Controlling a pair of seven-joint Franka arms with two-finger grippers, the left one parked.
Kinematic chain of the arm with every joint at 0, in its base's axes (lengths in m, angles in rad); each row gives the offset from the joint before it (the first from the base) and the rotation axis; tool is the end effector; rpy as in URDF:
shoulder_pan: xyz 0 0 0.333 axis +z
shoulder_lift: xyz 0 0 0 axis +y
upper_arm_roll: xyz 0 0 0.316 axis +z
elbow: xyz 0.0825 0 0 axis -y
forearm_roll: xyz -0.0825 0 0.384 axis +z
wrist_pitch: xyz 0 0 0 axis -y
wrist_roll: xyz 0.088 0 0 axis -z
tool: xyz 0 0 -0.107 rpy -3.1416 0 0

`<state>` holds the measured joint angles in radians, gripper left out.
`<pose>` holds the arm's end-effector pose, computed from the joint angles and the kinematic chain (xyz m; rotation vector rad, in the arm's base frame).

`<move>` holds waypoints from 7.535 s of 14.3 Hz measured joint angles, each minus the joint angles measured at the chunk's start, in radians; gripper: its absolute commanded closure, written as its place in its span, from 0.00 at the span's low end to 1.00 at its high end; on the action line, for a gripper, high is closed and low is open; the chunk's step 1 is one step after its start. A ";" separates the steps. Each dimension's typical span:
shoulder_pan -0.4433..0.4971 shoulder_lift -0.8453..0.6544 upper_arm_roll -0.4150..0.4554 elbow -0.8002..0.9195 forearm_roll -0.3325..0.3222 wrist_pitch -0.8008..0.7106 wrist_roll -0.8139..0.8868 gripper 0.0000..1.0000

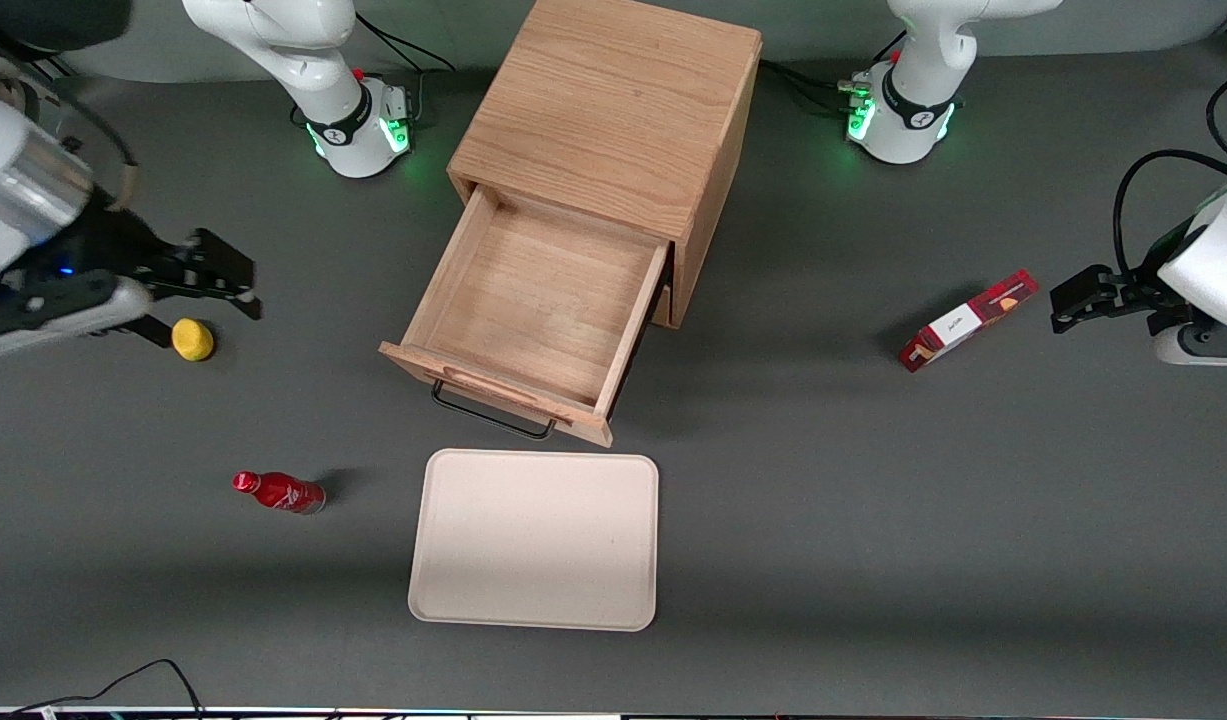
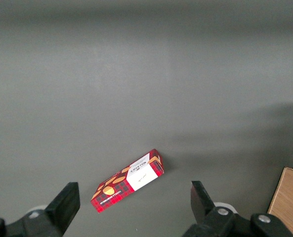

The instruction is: Close top drawer

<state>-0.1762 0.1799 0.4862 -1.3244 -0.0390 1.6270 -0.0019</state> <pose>0.5907 0.1526 0.6527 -3.0350 -0.4565 -0.2071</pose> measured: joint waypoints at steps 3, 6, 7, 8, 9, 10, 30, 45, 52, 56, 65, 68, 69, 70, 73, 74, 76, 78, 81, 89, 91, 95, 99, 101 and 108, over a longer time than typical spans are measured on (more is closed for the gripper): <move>0.037 0.111 0.074 0.100 -0.095 0.002 0.001 0.00; 0.060 0.173 0.094 0.144 -0.104 0.004 0.001 0.00; 0.060 0.179 0.107 0.147 -0.104 0.004 0.001 0.00; 0.060 0.179 0.116 0.148 -0.104 0.003 0.001 0.00; 0.060 0.179 0.122 0.149 -0.105 0.001 0.000 0.00; 0.060 0.180 0.124 0.148 -0.105 -0.001 -0.007 0.00; 0.087 0.471 0.151 0.196 -0.119 -0.002 -0.495 0.00; 0.128 0.643 0.154 0.295 -0.061 -0.017 -0.473 0.00; 0.142 0.676 0.154 0.307 -0.051 -0.016 -0.414 0.00; 0.145 0.676 0.156 0.309 -0.050 -0.016 -0.399 0.00; 0.145 0.676 0.163 0.316 -0.050 -0.021 -0.391 0.00; 0.147 0.676 0.164 0.316 -0.049 -0.024 -0.390 0.00; 0.147 0.676 0.164 0.316 -0.049 -0.024 -0.390 0.00; 0.148 0.676 0.164 0.316 -0.049 -0.026 -0.390 0.00; 0.150 0.677 0.164 0.312 -0.049 -0.036 -0.390 0.00; 0.152 0.678 0.164 0.303 -0.049 -0.037 -0.390 0.00; 0.155 0.680 0.164 0.284 -0.049 -0.037 -0.390 0.00; 0.159 0.682 0.164 0.275 -0.049 -0.037 -0.390 0.00; 0.160 0.683 0.166 0.272 -0.049 -0.037 -0.377 0.00; 0.160 0.643 0.212 0.180 -0.049 -0.031 -0.321 0.00; 0.158 0.615 0.217 0.131 -0.049 -0.006 -0.309 0.00; 0.140 0.562 0.240 0.025 -0.049 0.049 -0.296 0.00; 0.122 0.524 0.253 -0.044 -0.044 0.070 -0.291 0.00; 0.110 0.501 0.259 -0.080 -0.031 0.090 -0.290 0.00; 0.067 0.428 0.297 -0.196 0.013 0.141 -0.289 0.00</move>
<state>-0.1092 0.6078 0.7835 -1.5201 -0.0260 1.7679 -0.2906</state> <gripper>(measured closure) 0.000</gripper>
